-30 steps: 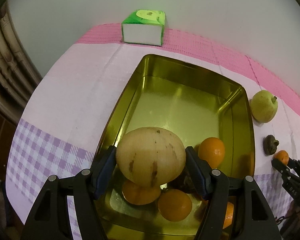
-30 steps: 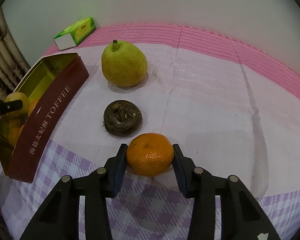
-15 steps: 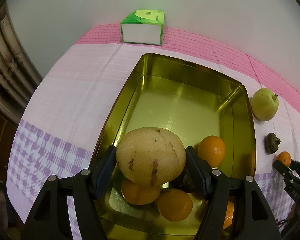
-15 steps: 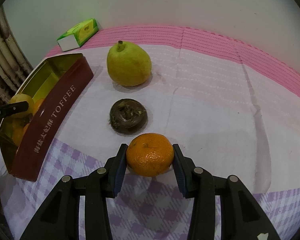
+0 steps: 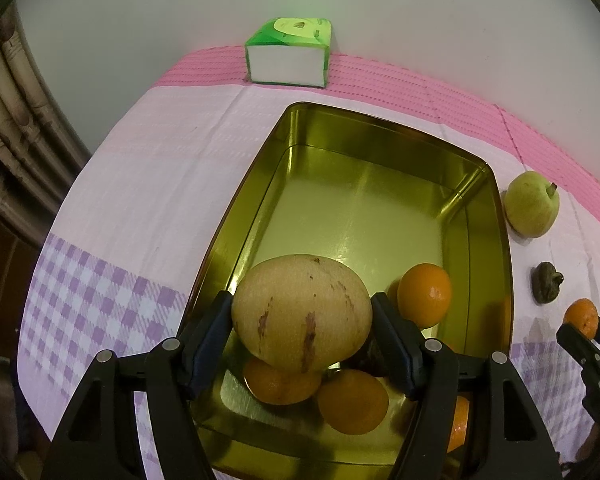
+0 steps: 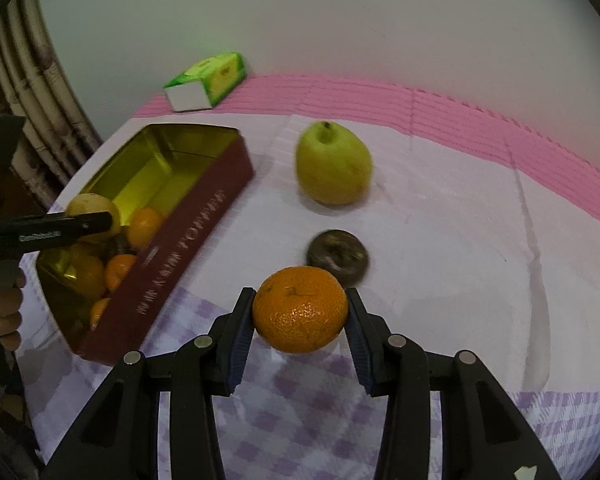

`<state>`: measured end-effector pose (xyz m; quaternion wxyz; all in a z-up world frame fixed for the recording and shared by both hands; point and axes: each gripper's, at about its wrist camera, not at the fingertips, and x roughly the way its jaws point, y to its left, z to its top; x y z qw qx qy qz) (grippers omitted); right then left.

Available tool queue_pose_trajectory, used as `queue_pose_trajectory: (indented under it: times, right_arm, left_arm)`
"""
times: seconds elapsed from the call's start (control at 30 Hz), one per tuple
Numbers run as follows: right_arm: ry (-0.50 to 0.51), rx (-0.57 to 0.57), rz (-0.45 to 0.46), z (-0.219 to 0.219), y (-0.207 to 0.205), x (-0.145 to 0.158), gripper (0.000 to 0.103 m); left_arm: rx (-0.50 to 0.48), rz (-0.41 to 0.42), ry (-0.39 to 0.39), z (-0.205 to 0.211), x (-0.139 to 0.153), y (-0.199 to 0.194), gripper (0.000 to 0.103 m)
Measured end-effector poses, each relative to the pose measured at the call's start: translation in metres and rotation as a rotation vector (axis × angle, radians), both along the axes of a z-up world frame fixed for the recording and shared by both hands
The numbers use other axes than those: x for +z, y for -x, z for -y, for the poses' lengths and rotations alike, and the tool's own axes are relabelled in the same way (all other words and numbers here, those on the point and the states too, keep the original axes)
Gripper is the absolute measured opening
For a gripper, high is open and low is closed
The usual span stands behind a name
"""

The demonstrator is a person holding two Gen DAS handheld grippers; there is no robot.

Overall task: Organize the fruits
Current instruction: 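Lower the pomelo into the tin tray while the right tool grasps a tangerine, then open the left tool and carry the tangerine into the tray with the right tool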

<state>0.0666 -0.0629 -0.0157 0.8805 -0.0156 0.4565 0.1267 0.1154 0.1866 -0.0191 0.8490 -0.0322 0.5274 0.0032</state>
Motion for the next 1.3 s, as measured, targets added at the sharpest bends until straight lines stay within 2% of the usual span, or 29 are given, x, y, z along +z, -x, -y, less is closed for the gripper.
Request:
queue_pose_trajectory:
  times: [0.27,0.43,0.6,0.8,1.03,1.3]
  right_arm:
    - [-0.008,0.032,0.008,-0.016,0.003,0.004,0.041]
    - [-0.011,0.047,0.011,-0.020,0.004,0.005,0.041]
    - [-0.018,0.062,0.017,-0.025,0.009,0.007,0.041]
    - [-0.024,0.090,0.018,-0.037,0.009,0.011,0.041]
    - [-0.024,0.143,0.023,-0.060,0.005,0.016,0.041]
    - [-0.018,0.232,0.025,-0.100,0.000,0.019,0.041]
  left_arm:
    - [0.001,0.011,-0.010,0.000,0.005,0.005,0.070]
    - [-0.002,0.034,-0.033,0.002,0.012,0.010,0.076]
    - [-0.013,0.071,-0.043,0.006,0.024,0.018,0.077]
    - [0.004,0.122,-0.092,0.003,0.038,0.027,0.082]
    - [0.134,0.157,-0.072,-0.039,0.053,0.037,0.085]
    - [0.339,0.136,-0.043,-0.100,0.052,0.059,0.086]
